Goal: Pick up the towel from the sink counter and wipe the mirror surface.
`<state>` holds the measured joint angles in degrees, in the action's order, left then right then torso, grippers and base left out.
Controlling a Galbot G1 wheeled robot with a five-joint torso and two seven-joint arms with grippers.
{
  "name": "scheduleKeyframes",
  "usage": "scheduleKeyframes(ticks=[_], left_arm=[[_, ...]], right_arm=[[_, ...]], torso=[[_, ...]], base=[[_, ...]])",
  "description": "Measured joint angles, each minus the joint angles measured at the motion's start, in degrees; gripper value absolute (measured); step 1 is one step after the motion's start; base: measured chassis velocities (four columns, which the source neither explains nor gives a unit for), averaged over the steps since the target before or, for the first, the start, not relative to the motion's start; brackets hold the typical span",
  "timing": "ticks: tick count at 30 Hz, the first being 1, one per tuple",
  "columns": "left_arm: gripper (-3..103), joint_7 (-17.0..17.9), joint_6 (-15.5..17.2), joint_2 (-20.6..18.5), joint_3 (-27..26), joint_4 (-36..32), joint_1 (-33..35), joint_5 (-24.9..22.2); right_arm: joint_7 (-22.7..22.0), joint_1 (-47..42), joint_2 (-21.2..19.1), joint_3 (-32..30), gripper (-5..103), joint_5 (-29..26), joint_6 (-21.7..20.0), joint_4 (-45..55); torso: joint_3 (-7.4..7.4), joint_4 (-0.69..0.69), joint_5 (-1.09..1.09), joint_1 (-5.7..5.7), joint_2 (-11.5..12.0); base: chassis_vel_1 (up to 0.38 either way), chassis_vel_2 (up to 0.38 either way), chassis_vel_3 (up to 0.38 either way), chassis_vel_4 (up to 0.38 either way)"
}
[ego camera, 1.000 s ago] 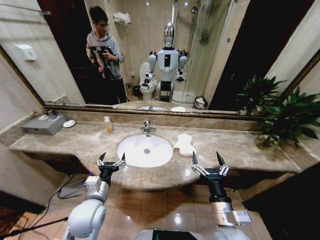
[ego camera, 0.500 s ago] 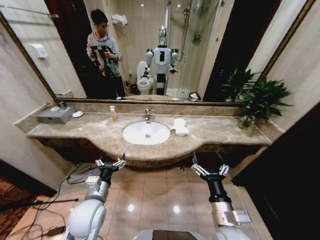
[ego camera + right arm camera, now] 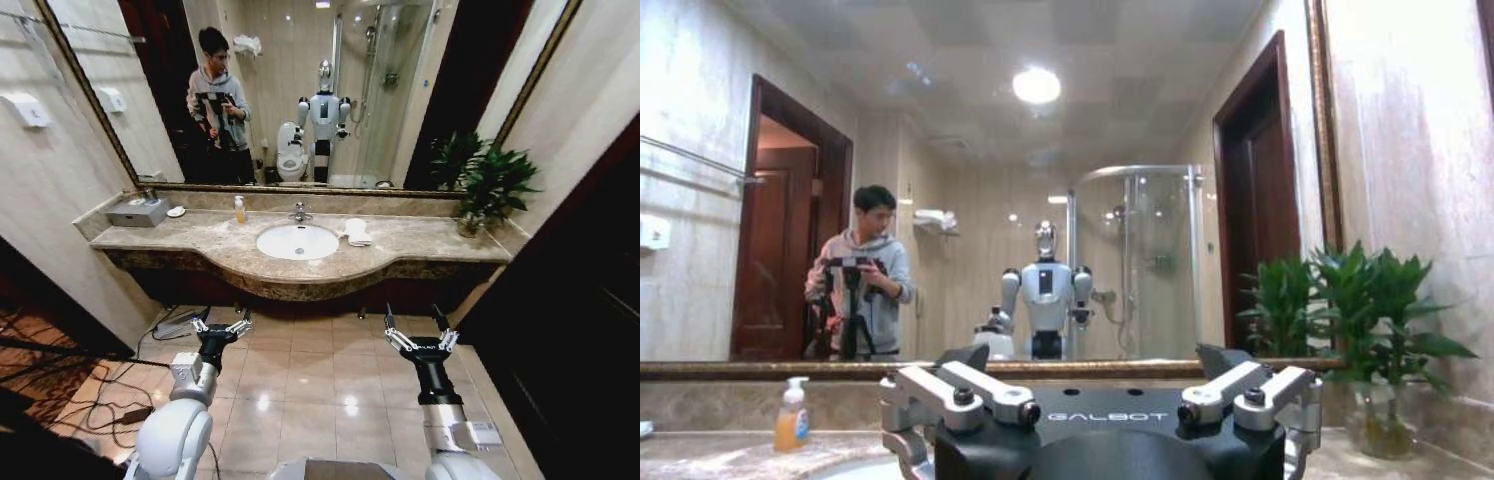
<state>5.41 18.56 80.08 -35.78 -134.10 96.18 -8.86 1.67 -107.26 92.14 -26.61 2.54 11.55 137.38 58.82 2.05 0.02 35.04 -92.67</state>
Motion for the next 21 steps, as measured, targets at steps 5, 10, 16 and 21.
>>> scheduleKeyframes(ticks=[5, 10, 16, 21], left_arm=[[100, 0.00, 0.00, 0.00, 0.00, 0.00, -0.02, 0.00], [100, 0.00, 0.00, 0.00, 0.00, 0.00, -0.02, 0.00], [100, 0.00, 0.00, 0.00, 0.00, 0.00, 0.00, 0.00], [100, 0.00, 0.00, 0.00, 0.00, 0.00, 0.01, 0.00]], right_arm=[[0.00, 0.03, 0.00, 0.00, 100, 0.00, 0.00, 0.00], [0.00, 0.04, 0.00, 0.00, 100, 0.00, 0.00, 0.00], [0.00, 0.02, 0.00, 0.01, 100, 0.00, 0.01, 0.00], [0.00, 0.02, 0.00, 0.00, 100, 0.00, 0.01, 0.01]], torso=[[0.03, 0.02, 0.00, 0.10, 0.05], [0.03, 0.02, -0.02, 0.09, 0.05], [0.01, 0.02, -0.02, 0.03, 0.03], [0.01, 0.02, -0.02, 0.02, 0.02]], base=[[-0.031, 0.035, 0.073, -0.014], [-0.011, 0.032, 0.018, -0.011], [0.089, -0.089, -0.100, 0.071], [0.168, -0.159, -0.153, 0.176]])
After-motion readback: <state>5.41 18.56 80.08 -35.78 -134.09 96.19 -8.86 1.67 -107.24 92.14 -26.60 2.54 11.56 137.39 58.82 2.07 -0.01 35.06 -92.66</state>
